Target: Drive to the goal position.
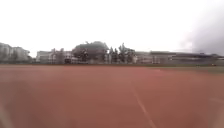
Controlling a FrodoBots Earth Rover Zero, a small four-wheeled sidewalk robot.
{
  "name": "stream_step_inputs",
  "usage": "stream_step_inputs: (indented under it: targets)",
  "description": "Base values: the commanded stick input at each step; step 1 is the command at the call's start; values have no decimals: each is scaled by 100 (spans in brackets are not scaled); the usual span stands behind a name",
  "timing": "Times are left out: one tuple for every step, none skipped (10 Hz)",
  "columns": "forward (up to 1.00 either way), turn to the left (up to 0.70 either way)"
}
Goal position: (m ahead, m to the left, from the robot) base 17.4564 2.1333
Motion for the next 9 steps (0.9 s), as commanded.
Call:
stream_step_inputs:
  targets:
    - [30,0]
    - [30,0]
    - [30,0]
    - [30,0]
    - [30,0]
    - [30,0]
    - [30,0]
    - [30,0]
    - [30,0]
